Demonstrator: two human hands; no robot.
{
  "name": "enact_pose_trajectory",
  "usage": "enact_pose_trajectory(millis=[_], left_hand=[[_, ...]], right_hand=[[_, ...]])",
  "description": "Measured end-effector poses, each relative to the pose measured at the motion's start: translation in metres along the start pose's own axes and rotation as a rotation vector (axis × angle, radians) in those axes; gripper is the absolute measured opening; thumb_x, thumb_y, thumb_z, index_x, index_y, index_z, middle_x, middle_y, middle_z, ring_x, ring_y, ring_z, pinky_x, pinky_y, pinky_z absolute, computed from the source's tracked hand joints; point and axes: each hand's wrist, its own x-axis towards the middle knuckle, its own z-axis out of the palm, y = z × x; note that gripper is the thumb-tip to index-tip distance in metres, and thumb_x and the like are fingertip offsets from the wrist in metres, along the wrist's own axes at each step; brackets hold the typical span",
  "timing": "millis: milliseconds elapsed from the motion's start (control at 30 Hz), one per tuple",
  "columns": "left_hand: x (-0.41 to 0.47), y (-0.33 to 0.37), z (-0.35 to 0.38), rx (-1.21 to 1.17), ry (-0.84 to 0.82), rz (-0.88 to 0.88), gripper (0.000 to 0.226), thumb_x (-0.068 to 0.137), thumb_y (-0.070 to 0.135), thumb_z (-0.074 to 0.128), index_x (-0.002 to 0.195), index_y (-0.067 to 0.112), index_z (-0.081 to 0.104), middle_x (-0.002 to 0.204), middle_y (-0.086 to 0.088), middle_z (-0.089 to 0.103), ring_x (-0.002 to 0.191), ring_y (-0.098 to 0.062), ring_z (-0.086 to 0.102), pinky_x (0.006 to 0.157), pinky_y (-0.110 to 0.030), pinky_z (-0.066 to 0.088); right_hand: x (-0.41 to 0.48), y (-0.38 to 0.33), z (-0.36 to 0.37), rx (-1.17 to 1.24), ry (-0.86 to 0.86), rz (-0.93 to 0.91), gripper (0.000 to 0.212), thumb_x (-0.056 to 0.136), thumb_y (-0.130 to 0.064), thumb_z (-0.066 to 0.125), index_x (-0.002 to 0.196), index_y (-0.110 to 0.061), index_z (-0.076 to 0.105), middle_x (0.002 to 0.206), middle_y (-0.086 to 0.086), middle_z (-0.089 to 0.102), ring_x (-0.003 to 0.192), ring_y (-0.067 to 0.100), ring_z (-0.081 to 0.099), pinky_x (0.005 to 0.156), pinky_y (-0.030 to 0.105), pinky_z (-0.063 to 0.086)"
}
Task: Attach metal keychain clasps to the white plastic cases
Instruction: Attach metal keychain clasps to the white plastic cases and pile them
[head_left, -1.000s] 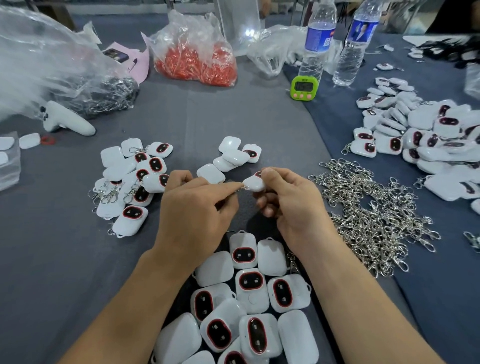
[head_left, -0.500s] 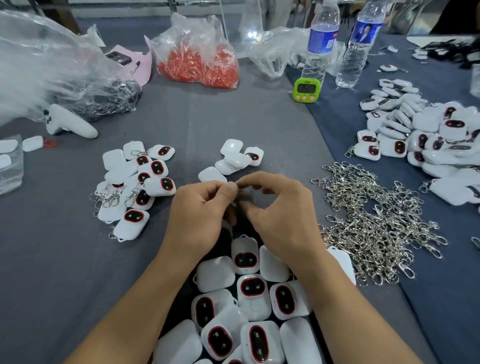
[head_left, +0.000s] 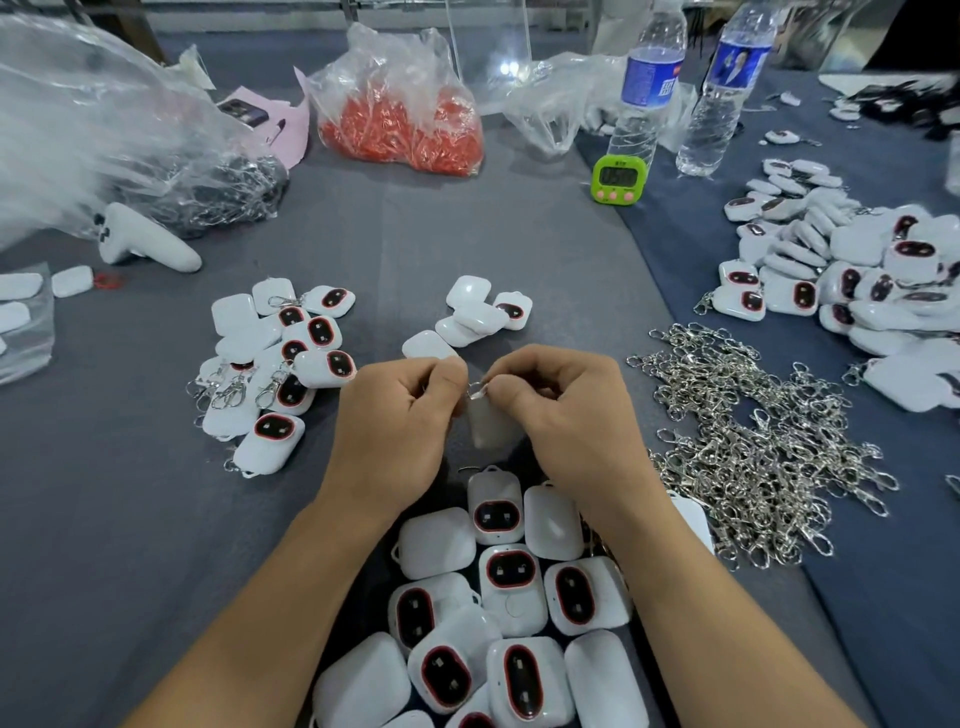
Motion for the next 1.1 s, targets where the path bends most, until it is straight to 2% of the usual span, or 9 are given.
enact_pose_trajectory(millis=[100,200,267,467,633,733,800,967,1100], left_hand=[[0.001,-0.001,0.001,-0.004,0.004,-0.015,0.05,0.092,0.037,0.054,0.055,0.005,0.048,0.05,-0.011,0.044,0.048,-0.01,0.035,0.046,-0.035,0.033],[0.003,-0.003,0.0,-0.036,0.009,-0.057,0.049,0.09,0.037,0.054,0.055,0.005,0.047,0.045,-0.001,0.038,0.046,-0.01,0.033,0.044,-0.028,0.03],[0.004,-0.002,0.0,-0.073,0.003,-0.08,0.049,0.089,0.036,0.055,0.055,0.003,0.045,0.045,0.003,0.035,0.045,-0.011,0.03,0.043,-0.023,0.028],[0.004,0.002,0.001,-0.143,-0.044,-0.087,0.046,0.089,0.032,0.055,0.052,0.007,0.042,0.045,0.006,0.037,0.046,-0.011,0.031,0.045,-0.024,0.029],[0.003,0.003,0.003,-0.109,-0.087,-0.069,0.048,0.09,0.035,0.054,0.052,0.008,0.045,0.044,0.006,0.039,0.047,-0.012,0.035,0.049,-0.03,0.031],[0.003,0.003,0.002,-0.058,-0.068,-0.04,0.05,0.091,0.037,0.054,0.056,0.003,0.043,0.046,-0.002,0.036,0.049,-0.012,0.033,0.048,-0.035,0.031],[0.003,0.004,0.002,-0.066,-0.045,-0.049,0.051,0.091,0.038,0.055,0.056,0.003,0.041,0.048,0.002,0.034,0.05,-0.011,0.031,0.047,-0.032,0.029],[0.003,0.003,0.001,-0.121,-0.074,-0.104,0.046,0.086,0.032,0.054,0.044,0.017,0.045,0.042,0.009,0.037,0.043,-0.01,0.032,0.044,-0.024,0.029],[0.004,0.004,0.0,-0.119,-0.088,-0.099,0.042,0.083,0.03,0.054,0.046,0.014,0.042,0.043,0.004,0.036,0.044,-0.011,0.031,0.043,-0.027,0.029]], right_hand=[[-0.001,0.0,-0.001,-0.008,-0.06,0.026,0.012,0.086,-0.013,0.073,0.076,-0.02,0.076,0.07,-0.009,0.073,0.064,0.0,0.062,0.062,0.014,0.047],[-0.005,-0.002,0.001,-0.048,-0.107,-0.003,0.009,0.079,-0.016,0.079,0.075,-0.023,0.076,0.067,-0.01,0.072,0.061,0.0,0.064,0.06,0.014,0.048],[-0.006,-0.003,0.001,-0.063,-0.08,-0.019,0.013,0.078,-0.012,0.079,0.074,-0.024,0.076,0.065,-0.012,0.071,0.059,-0.003,0.063,0.059,0.01,0.046],[-0.007,-0.007,0.005,-0.049,0.035,-0.075,0.026,0.08,-0.001,0.072,0.068,-0.024,0.075,0.06,-0.016,0.068,0.057,-0.003,0.058,0.058,0.008,0.041],[-0.008,-0.006,0.01,0.097,0.119,-0.033,0.023,0.081,0.004,0.07,0.068,-0.014,0.074,0.061,-0.006,0.068,0.055,0.0,0.053,0.055,0.014,0.042],[-0.007,-0.004,0.012,0.202,0.071,0.058,0.028,0.085,0.004,0.069,0.066,-0.016,0.072,0.064,-0.004,0.069,0.06,0.006,0.058,0.06,0.021,0.048],[-0.006,-0.004,0.011,0.274,0.009,0.15,0.026,0.087,0.001,0.069,0.068,-0.016,0.074,0.067,-0.002,0.071,0.063,0.009,0.06,0.062,0.026,0.05],[-0.007,-0.005,0.009,-0.026,0.087,-0.073,0.019,0.079,-0.006,0.073,0.076,-0.025,0.076,0.07,-0.013,0.074,0.066,0.001,0.069,0.065,0.016,0.054],[-0.009,-0.004,0.005,-0.216,0.054,-0.221,0.016,0.08,-0.013,0.074,0.082,-0.029,0.076,0.072,-0.019,0.072,0.069,0.006,0.07,0.067,0.024,0.056]])
